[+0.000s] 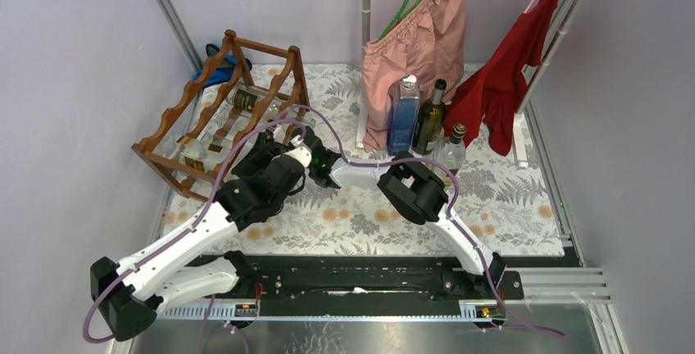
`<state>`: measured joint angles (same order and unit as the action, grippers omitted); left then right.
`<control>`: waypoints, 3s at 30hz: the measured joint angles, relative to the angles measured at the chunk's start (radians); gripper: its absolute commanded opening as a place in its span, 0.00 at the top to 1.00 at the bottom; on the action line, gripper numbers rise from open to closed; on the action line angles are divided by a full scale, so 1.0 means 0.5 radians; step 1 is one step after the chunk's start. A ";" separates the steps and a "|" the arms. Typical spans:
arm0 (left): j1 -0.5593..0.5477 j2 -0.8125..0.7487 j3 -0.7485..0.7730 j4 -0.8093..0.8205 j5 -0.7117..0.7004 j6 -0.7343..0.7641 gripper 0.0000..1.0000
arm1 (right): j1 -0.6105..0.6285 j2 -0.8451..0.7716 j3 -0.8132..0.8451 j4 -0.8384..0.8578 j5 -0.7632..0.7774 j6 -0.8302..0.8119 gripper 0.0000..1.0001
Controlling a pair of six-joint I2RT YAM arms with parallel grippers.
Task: Put the wine bottle on the wine rack
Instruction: Place the wine bottle in the wine rack.
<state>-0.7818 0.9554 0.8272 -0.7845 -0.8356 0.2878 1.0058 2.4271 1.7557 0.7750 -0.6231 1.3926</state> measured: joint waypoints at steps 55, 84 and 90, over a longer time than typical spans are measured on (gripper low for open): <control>0.014 -0.175 1.419 -0.891 0.555 -0.418 0.24 | 0.010 -0.055 0.240 -0.708 -0.004 -0.649 0.30; 0.014 -0.241 1.442 -0.849 0.550 -0.507 0.24 | 0.164 -0.211 0.143 -0.768 0.471 -2.296 0.30; 0.014 -0.233 1.442 -0.813 0.552 -0.506 0.24 | 0.178 -0.256 0.179 -0.923 0.550 -2.559 0.29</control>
<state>-0.7750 0.8391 1.5482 -1.1908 -0.5594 0.0349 1.0946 2.2993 1.8454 0.3134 -0.3481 0.1131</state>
